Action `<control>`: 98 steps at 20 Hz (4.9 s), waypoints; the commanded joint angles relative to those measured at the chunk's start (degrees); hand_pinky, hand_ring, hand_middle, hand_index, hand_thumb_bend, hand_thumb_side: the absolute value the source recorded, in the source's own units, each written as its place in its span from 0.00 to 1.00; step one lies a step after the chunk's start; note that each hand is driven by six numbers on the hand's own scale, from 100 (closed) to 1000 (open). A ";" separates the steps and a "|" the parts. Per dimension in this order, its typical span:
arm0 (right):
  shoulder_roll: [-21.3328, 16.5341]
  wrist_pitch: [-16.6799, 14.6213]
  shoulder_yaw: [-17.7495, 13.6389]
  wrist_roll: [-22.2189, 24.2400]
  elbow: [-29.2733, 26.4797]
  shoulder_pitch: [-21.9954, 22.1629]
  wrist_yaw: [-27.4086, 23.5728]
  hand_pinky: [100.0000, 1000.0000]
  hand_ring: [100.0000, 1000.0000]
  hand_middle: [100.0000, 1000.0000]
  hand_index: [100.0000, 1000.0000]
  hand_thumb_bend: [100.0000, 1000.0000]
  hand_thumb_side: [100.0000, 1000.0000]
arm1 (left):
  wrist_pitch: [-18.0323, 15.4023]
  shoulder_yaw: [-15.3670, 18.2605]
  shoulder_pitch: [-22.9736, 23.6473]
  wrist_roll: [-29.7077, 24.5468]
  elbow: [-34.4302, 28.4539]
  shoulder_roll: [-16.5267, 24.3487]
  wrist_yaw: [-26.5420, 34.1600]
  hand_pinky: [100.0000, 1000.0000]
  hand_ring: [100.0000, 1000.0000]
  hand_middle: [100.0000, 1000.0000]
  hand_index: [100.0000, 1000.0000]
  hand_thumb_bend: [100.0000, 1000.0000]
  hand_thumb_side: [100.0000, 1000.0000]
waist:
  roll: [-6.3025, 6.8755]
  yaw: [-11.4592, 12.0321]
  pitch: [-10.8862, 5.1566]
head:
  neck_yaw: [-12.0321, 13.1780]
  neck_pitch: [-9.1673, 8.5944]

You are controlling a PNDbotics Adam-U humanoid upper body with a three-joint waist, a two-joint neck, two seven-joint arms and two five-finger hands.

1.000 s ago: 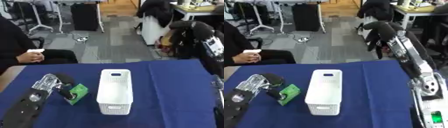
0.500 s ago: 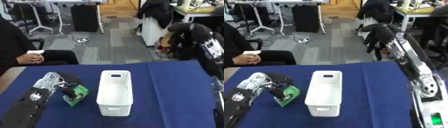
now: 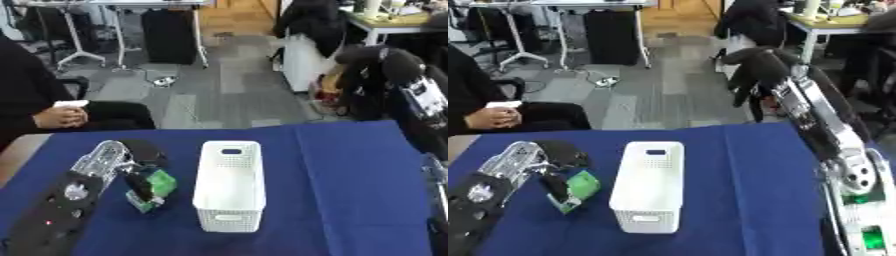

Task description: Pick up objects on the table and place them in the box.

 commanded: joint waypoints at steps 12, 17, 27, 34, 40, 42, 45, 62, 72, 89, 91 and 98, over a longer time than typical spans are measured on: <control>-0.27 0.05 0.19 0.26 -0.84 -0.84 -0.20 0.13 0.38 0.46 0.74 0.25 1.00 | 2.31 -0.63 -3.58 1.66 6.58 0.55 -16.18 1.00 1.00 1.00 1.00 0.67 1.00 | 0.17 -0.57 -0.66 | 1.65 0.41; -0.20 0.18 0.19 0.22 -0.84 -0.88 -0.08 0.13 0.38 0.46 0.74 0.25 1.00 | 3.29 0.36 -4.04 3.45 9.32 -0.54 -19.06 1.00 1.00 1.00 1.00 0.63 1.00 | 0.12 -0.69 -0.63 | 1.92 0.55; -0.21 0.31 0.22 0.43 -0.84 -0.92 0.11 0.13 0.38 0.46 0.74 0.25 1.00 | 3.68 1.71 -4.62 4.76 12.38 -1.31 -20.18 1.00 1.00 1.00 1.00 0.58 1.00 | 0.07 -0.70 -0.58 | 0.74 -1.29; -0.22 0.34 0.24 0.59 -0.84 -0.93 0.17 0.13 0.38 0.46 0.74 0.25 1.00 | 3.78 2.14 -4.86 3.67 13.07 -1.33 -19.41 1.00 1.00 1.00 1.00 0.52 1.00 | 0.10 -0.68 -0.57 | -0.09 -2.11; -0.12 0.35 0.27 0.63 -0.84 -0.92 0.18 0.13 0.38 0.46 0.74 0.25 1.00 | 4.03 2.37 -5.09 3.00 13.56 -1.38 -18.85 1.00 1.00 1.00 0.99 0.48 1.00 | 0.11 -0.77 -0.58 | 0.40 -1.32; -0.13 0.36 0.28 0.65 -0.84 -0.91 0.18 0.13 0.38 0.46 0.74 0.25 1.00 | 4.19 2.47 -5.17 2.60 13.86 -1.47 -18.86 1.00 1.00 1.00 0.99 0.45 1.00 | 0.11 -0.78 -0.58 | 0.60 -1.03; -0.12 0.37 0.27 0.66 -0.84 -0.92 0.15 0.13 0.38 0.46 0.74 0.25 1.00 | 4.34 2.78 -5.19 1.90 14.52 -1.61 -18.77 1.00 1.00 1.00 0.98 0.41 1.00 | 0.09 -0.79 -0.56 | 0.75 -0.79; -0.29 0.57 0.20 0.80 -0.84 -0.85 -0.09 0.13 0.38 0.46 0.74 0.24 1.00 | 4.70 3.50 -4.80 -0.42 15.92 -1.92 -10.71 0.46 0.41 0.45 0.41 0.00 0.84 | 0.02 -0.65 -0.55 | 1.00 0.17; -0.39 0.60 0.18 0.83 -0.84 -0.79 -0.03 0.12 0.38 0.46 0.74 0.24 1.00 | 1.44 2.77 -5.03 -1.85 11.86 -0.74 -6.11 0.07 0.03 0.11 0.14 0.00 0.81 | 0.03 -0.59 -0.61 | 1.28 0.39; -0.51 0.94 0.08 0.68 -0.84 -0.62 0.37 0.12 0.38 0.46 0.74 0.24 1.00 | -0.41 5.34 -6.09 -2.91 5.98 3.28 5.48 0.00 0.00 0.00 0.10 0.00 0.71 | 0.04 -0.46 -0.74 | 0.92 0.95; -0.51 0.95 0.07 0.69 -0.84 -0.62 0.40 0.12 0.38 0.46 0.74 0.24 1.00 | -0.38 5.51 -6.29 -3.54 5.60 3.65 7.14 0.00 0.00 0.00 0.10 0.00 0.71 | 0.06 -0.46 -0.74 | 0.93 1.03; -0.53 0.97 0.10 0.77 -0.84 -0.60 0.41 0.12 0.38 0.46 0.74 0.24 1.00 | 0.12 5.72 -6.65 -4.81 3.35 4.43 11.44 0.00 0.00 0.00 0.10 0.00 0.68 | 0.07 -0.45 -0.75 | 0.85 1.09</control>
